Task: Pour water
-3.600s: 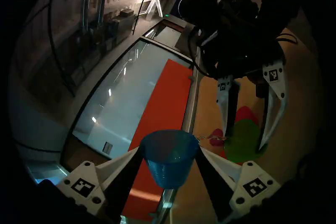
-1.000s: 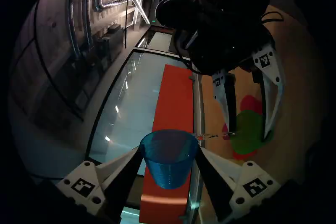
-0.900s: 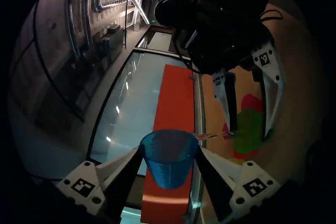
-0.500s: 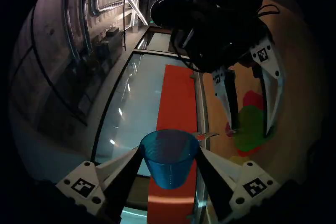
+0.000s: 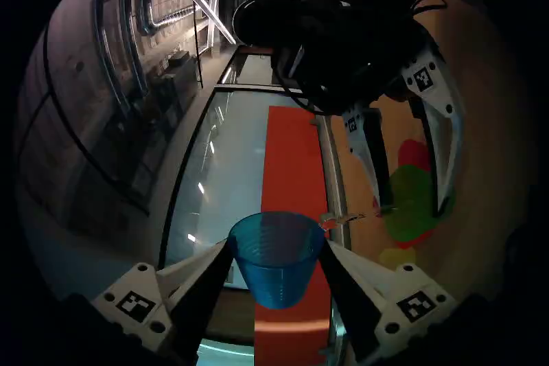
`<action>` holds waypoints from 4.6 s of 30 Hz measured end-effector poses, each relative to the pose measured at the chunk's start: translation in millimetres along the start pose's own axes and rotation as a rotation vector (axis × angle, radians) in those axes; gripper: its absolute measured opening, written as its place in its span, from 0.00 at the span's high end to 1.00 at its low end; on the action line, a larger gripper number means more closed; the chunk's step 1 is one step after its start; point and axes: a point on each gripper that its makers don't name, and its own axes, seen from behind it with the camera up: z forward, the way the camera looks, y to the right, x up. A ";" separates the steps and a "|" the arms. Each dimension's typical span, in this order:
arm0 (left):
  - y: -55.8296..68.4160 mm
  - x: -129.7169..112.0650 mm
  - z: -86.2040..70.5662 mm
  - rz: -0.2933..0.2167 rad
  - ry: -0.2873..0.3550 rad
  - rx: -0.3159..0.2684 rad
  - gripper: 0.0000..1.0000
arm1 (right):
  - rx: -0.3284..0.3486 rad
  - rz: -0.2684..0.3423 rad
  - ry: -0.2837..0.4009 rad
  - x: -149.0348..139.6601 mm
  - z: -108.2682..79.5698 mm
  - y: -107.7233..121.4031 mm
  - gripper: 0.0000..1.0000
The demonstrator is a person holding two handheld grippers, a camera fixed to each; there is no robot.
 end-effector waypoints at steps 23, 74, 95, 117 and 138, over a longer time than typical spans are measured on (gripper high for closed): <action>-5.1 6.8 -1.5 0.130 0.002 0.033 0.14 | 0.003 -0.001 0.014 7.4 1.0 -3.2 0.07; -10.6 -9.2 9.5 -0.310 -0.002 0.068 0.14 | -0.019 0.007 0.027 10.4 -2.5 4.5 0.07; -25.8 -22.7 0.5 -0.808 0.031 0.076 0.14 | -0.033 0.008 0.037 16.4 -7.8 6.5 0.07; -34.9 -34.6 -1.1 -1.339 0.107 0.022 0.14 | -0.047 0.015 0.069 23.8 -12.0 10.1 0.07; 6.5 -55.6 -8.1 -1.338 0.032 -0.030 0.14 | -0.087 0.030 0.040 16.8 -32.6 19.6 0.07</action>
